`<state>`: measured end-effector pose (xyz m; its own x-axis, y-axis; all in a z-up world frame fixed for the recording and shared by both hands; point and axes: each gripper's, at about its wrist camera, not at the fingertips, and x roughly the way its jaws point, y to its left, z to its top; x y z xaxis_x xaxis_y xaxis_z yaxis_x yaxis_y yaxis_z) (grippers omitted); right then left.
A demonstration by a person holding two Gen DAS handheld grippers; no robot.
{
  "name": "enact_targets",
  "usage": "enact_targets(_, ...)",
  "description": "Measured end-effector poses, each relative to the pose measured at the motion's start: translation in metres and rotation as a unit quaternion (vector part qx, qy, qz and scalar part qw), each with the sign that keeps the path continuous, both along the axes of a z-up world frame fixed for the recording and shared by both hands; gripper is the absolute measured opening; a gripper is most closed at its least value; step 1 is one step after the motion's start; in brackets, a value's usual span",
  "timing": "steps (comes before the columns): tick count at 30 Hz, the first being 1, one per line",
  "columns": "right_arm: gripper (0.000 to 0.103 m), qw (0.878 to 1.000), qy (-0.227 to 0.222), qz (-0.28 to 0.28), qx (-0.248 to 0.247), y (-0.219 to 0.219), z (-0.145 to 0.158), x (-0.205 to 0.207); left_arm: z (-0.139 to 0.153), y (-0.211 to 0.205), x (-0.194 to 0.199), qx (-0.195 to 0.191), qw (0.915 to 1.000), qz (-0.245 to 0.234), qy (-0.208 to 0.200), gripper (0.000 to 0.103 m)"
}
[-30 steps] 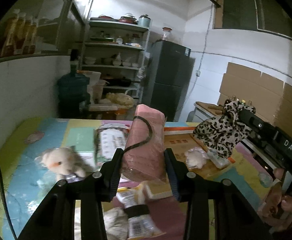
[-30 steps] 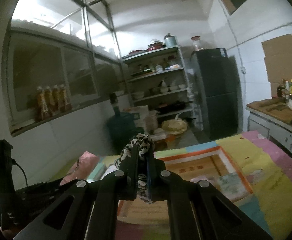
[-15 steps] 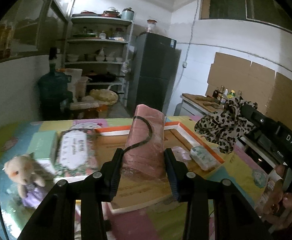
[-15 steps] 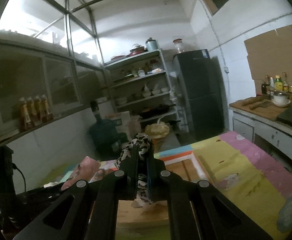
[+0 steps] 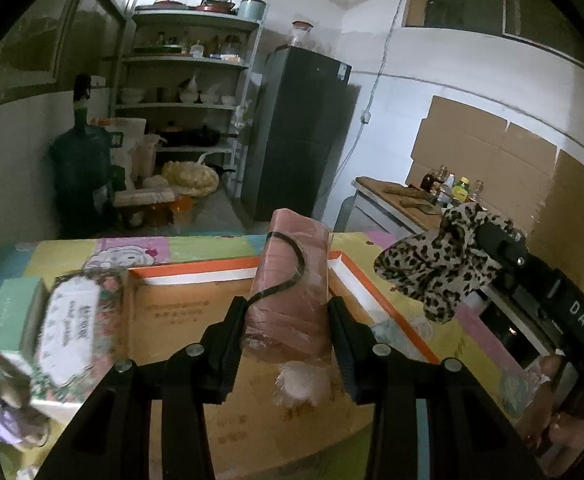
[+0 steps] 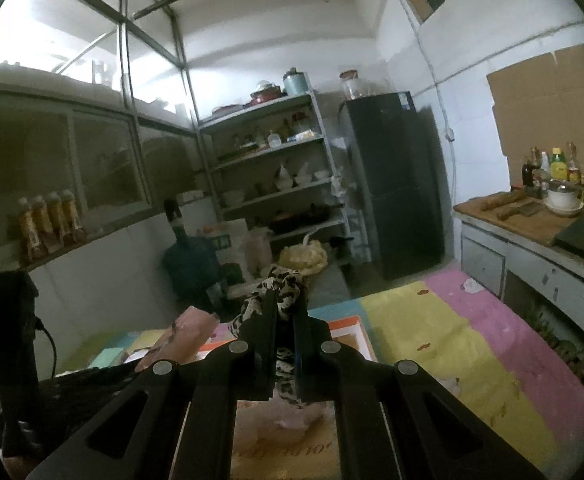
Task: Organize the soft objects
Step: 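Carry the scrunchie with the right tool while the left tool carries the pink pouch to the tray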
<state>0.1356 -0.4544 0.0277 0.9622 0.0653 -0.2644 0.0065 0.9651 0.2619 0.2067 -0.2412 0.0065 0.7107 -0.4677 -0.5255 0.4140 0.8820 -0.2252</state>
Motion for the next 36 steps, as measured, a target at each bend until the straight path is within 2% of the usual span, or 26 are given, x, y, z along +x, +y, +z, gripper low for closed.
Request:
enact_targets(13,0.006,0.998,0.046,0.024,0.024,-0.035,-0.025,0.07,-0.022,-0.042,0.053,-0.004,0.9982,0.004,0.06,0.041)
enact_targets(21,0.006,0.996,0.082,0.03,0.033,-0.042,-0.05,0.099,-0.047,-0.051,0.076,-0.008,0.9932,0.005,0.116,0.041)
enact_targets(32,0.006,0.991,0.127,0.035,0.022,-0.038,-0.072,0.118,-0.068,-0.058,0.094,0.035,0.9882,0.03,0.146,0.041)
enact_targets(36,0.006,0.99,0.136,0.041,0.013,-0.034,-0.077,0.122,-0.073,-0.057,0.098,0.04,0.9848,0.034,0.166,0.041)
